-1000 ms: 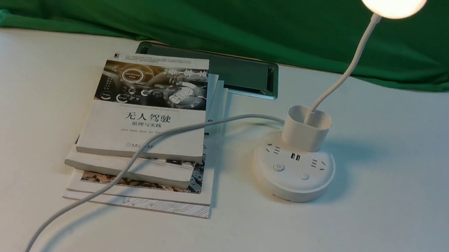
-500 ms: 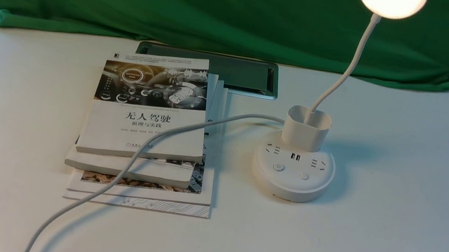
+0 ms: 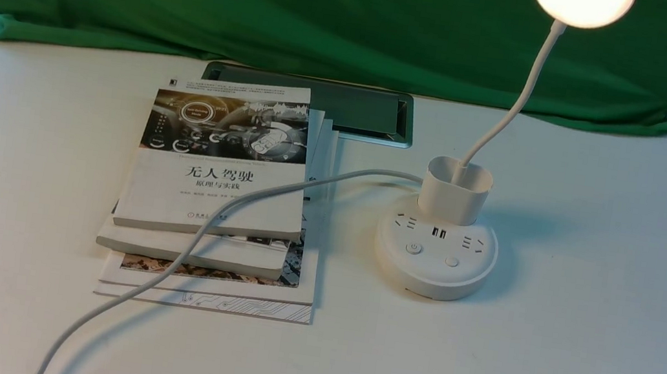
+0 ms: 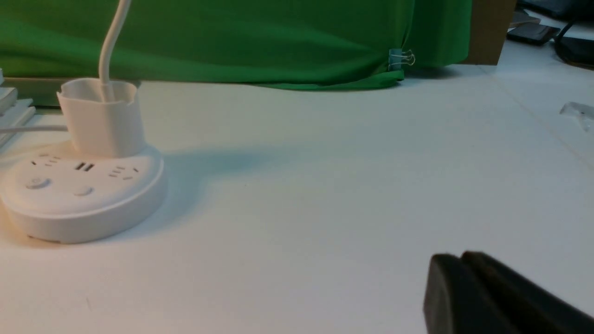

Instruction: Turn on the desk lamp on the white desktop with your hand.

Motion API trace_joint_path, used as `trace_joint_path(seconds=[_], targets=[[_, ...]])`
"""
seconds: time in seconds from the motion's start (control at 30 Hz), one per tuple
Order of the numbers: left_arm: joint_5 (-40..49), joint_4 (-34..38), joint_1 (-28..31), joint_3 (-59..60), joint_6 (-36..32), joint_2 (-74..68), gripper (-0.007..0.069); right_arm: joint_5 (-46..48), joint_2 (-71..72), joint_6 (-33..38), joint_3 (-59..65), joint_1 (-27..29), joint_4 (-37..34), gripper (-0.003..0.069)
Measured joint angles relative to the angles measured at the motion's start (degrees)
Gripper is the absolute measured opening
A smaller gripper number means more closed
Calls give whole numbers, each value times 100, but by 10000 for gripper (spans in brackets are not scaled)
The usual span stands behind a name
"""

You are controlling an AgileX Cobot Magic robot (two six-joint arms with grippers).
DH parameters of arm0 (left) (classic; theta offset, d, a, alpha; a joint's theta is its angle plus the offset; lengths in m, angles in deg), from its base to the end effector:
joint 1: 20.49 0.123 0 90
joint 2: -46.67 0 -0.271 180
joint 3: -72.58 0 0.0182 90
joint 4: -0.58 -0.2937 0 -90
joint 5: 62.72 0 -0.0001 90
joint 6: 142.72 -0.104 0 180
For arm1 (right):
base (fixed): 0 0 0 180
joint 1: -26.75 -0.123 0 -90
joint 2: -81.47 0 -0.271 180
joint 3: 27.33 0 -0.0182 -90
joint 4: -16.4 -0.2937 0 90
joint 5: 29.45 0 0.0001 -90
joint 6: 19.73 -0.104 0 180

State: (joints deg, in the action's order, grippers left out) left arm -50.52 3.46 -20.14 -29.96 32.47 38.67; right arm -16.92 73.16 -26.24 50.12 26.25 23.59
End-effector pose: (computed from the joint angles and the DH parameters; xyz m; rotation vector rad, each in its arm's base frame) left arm 0.1260 -0.0003 0.1882 0.0324 1.7040 0.0215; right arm 0.1263 -0.0017 0.1871 0.0050 1.7138 -0.0234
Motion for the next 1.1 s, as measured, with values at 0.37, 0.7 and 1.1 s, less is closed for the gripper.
trace_joint_path(seconds=[0.37,0.7,1.1], targets=[[0,0,0,0,0,0,21,0,0,0,0,0,0,104],[0,0,0,0,0,0,21,0,0,0,0,0,0,136],[0,0,0,0,0,0,21,0,0,0,0,0,0,165]])
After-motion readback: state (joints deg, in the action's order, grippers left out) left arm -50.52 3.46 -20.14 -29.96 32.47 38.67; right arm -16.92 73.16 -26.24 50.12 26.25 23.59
